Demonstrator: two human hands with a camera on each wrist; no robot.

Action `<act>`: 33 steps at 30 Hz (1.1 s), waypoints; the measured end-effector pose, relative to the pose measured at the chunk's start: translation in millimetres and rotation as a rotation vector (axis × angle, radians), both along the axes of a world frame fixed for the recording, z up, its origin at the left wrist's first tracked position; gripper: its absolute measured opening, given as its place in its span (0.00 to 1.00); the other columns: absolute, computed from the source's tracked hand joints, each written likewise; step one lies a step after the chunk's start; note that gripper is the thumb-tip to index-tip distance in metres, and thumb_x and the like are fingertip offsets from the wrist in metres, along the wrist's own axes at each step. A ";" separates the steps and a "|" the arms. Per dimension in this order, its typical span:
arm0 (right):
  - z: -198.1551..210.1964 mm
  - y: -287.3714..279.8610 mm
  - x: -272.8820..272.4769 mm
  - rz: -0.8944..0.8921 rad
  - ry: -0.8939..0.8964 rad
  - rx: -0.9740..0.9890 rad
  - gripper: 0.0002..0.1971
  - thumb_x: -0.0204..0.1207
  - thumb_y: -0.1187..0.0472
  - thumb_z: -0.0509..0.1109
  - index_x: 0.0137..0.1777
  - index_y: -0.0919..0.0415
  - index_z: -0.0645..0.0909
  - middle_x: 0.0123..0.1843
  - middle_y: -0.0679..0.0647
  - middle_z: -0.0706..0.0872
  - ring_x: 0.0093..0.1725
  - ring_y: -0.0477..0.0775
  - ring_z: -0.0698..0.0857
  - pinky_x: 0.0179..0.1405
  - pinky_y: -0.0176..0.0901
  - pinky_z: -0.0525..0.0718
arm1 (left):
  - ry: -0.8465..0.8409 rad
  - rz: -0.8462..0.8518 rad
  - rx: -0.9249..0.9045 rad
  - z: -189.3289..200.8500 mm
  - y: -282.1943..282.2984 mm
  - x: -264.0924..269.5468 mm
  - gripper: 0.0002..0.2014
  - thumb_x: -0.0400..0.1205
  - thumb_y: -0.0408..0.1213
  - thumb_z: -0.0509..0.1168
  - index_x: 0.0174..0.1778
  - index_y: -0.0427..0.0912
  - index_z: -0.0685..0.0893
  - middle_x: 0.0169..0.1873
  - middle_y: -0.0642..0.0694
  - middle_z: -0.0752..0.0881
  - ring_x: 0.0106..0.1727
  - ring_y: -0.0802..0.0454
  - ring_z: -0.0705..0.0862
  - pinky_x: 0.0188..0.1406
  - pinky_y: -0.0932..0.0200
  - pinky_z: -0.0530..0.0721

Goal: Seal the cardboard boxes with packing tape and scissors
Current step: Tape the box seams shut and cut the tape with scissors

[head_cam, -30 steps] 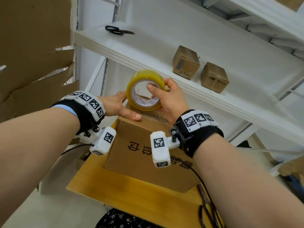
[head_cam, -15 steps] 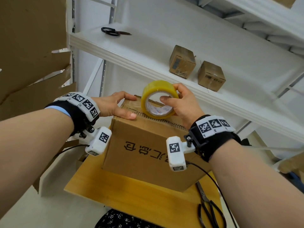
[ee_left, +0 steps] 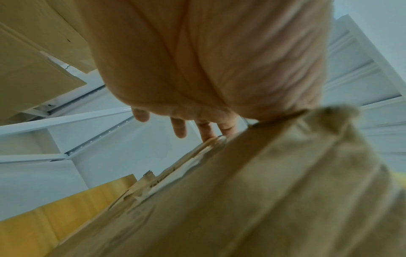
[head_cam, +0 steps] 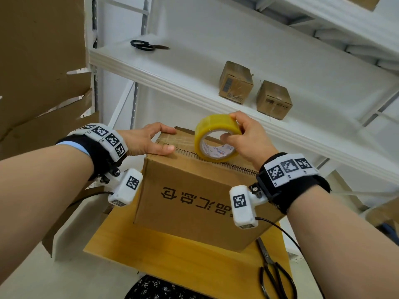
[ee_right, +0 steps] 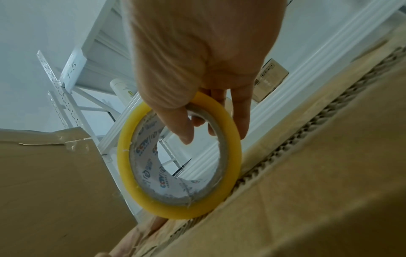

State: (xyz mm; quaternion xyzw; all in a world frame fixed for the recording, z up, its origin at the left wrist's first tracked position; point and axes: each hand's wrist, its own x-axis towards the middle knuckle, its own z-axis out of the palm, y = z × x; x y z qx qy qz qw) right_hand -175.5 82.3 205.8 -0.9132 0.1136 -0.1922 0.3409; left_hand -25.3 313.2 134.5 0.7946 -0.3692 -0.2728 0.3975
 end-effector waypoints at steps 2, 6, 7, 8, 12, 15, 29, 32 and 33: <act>-1.9 -0.4 -1.8 0.001 -0.011 -0.028 0.16 0.73 0.62 0.78 0.57 0.48 0.81 0.45 0.51 0.86 0.46 0.53 0.87 0.52 0.55 0.87 | -0.027 -0.001 0.020 -0.4 0.4 -0.5 0.48 0.54 0.80 0.68 0.71 0.73 0.66 0.74 0.54 0.67 0.73 0.49 0.72 0.76 0.40 0.70; -6.9 0.0 -5.1 0.001 -0.031 -0.079 0.17 0.76 0.63 0.76 0.60 0.46 0.78 0.46 0.48 0.85 0.48 0.52 0.85 0.49 0.48 0.84 | -0.113 -0.023 0.077 0.4 2.9 -2.0 0.46 0.59 0.86 0.52 0.74 0.72 0.61 0.76 0.53 0.65 0.74 0.49 0.70 0.77 0.39 0.68; -7.8 0.1 -6.0 -0.001 -0.040 -0.087 0.17 0.76 0.63 0.75 0.60 0.46 0.78 0.47 0.48 0.85 0.49 0.52 0.85 0.49 0.47 0.83 | -0.135 -0.030 0.089 0.5 3.3 -3.1 0.46 0.61 0.85 0.47 0.75 0.71 0.60 0.76 0.52 0.65 0.74 0.49 0.71 0.77 0.39 0.68; -8.8 -0.2 -6.6 -0.003 -0.048 -0.093 0.18 0.76 0.63 0.75 0.61 0.45 0.78 0.48 0.48 0.85 0.49 0.52 0.85 0.49 0.47 0.83 | -0.154 -0.029 0.094 0.0 3.4 -4.3 0.45 0.63 0.84 0.44 0.76 0.70 0.59 0.76 0.52 0.65 0.74 0.49 0.71 0.77 0.39 0.68; -11.9 -0.9 -6.8 -0.014 -0.067 -0.115 0.20 0.76 0.64 0.74 0.65 0.45 0.78 0.51 0.50 0.86 0.51 0.53 0.85 0.51 0.48 0.85 | -0.212 -0.002 0.077 -3.1 0.7 -6.6 0.42 0.71 0.78 0.37 0.80 0.64 0.59 0.76 0.51 0.65 0.77 0.49 0.66 0.79 0.43 0.62; -12.6 -0.9 -6.5 -0.018 -0.080 -0.128 0.21 0.76 0.63 0.74 0.65 0.43 0.78 0.53 0.50 0.87 0.53 0.54 0.85 0.55 0.54 0.86 | -0.236 0.025 0.105 -3.5 -2.6 -5.7 0.32 0.82 0.69 0.38 0.81 0.62 0.60 0.76 0.49 0.65 0.78 0.49 0.65 0.79 0.46 0.60; -29.9 1.3 -16.5 -0.073 0.028 0.041 0.22 0.75 0.56 0.77 0.65 0.49 0.72 0.48 0.48 0.85 0.49 0.50 0.86 0.52 0.52 0.87 | -0.213 0.068 0.104 0.7 -16.6 -3.9 0.19 0.88 0.46 0.56 0.75 0.59 0.66 0.75 0.46 0.66 0.76 0.46 0.65 0.79 0.44 0.63; -33.1 1.4 -16.6 -0.093 0.033 0.054 0.20 0.76 0.54 0.76 0.63 0.52 0.72 0.47 0.47 0.84 0.48 0.50 0.85 0.53 0.53 0.86 | -0.313 0.046 0.174 6.6 -14.5 -4.5 0.21 0.88 0.50 0.54 0.79 0.61 0.63 0.80 0.47 0.63 0.81 0.45 0.60 0.81 0.39 0.57; -32.8 1.5 -16.1 -0.102 0.025 0.053 0.19 0.77 0.54 0.76 0.63 0.52 0.72 0.47 0.47 0.84 0.47 0.49 0.85 0.51 0.51 0.85 | -0.374 0.059 0.206 9.4 -13.4 -5.3 0.23 0.88 0.52 0.53 0.80 0.61 0.61 0.82 0.47 0.60 0.83 0.44 0.55 0.82 0.37 0.53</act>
